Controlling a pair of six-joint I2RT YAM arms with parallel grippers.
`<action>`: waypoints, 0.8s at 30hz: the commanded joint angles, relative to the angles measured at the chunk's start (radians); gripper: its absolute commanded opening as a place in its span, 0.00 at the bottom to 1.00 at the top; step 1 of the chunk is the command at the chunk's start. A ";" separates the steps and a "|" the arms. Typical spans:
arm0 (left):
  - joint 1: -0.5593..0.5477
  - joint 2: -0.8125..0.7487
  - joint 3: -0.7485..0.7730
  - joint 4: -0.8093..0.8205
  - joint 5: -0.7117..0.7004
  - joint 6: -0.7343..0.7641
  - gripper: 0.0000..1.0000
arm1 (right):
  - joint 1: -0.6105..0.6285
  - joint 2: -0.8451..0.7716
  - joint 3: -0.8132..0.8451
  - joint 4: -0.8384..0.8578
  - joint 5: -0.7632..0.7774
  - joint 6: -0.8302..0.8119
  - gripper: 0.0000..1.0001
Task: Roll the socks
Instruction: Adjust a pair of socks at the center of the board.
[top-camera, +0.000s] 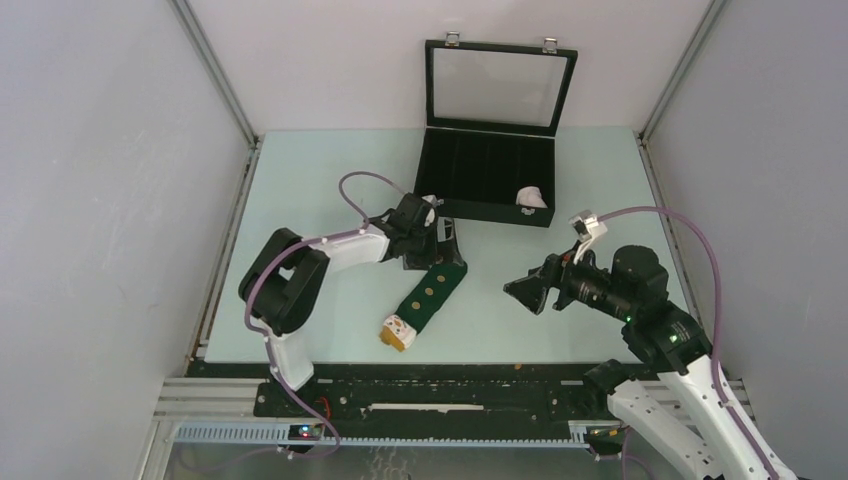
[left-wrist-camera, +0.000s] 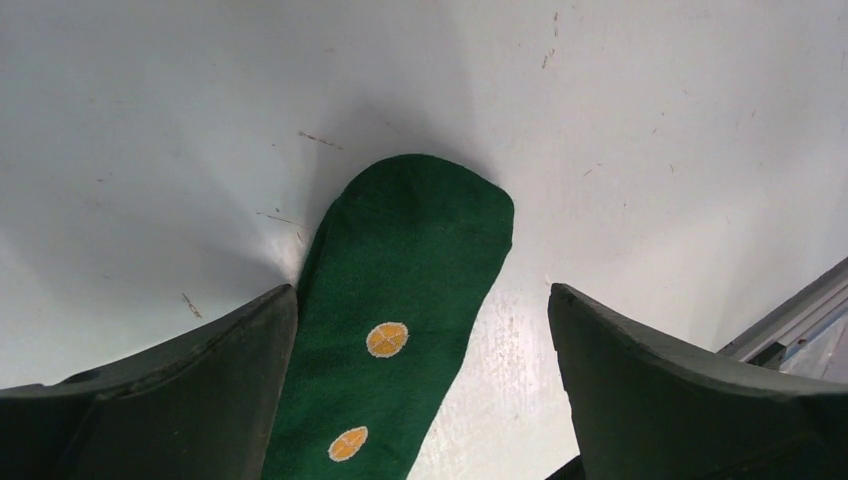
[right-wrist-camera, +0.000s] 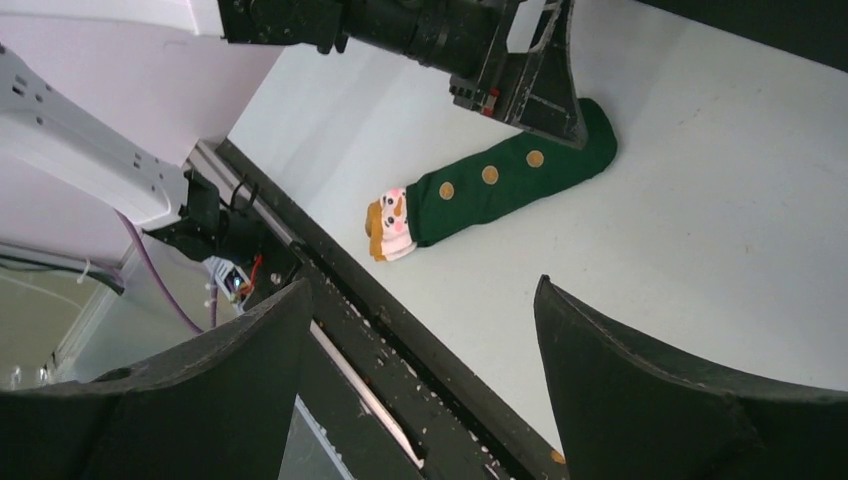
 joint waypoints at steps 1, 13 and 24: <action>-0.005 -0.058 -0.005 -0.028 -0.028 -0.006 1.00 | 0.038 0.021 0.000 -0.007 -0.020 -0.051 0.88; 0.028 -0.448 -0.001 -0.258 -0.255 0.080 1.00 | 0.329 0.158 0.000 0.037 0.154 -0.100 0.80; 0.050 -0.924 -0.054 -0.455 -0.528 0.192 1.00 | 0.702 0.435 0.021 0.233 0.400 -0.282 0.74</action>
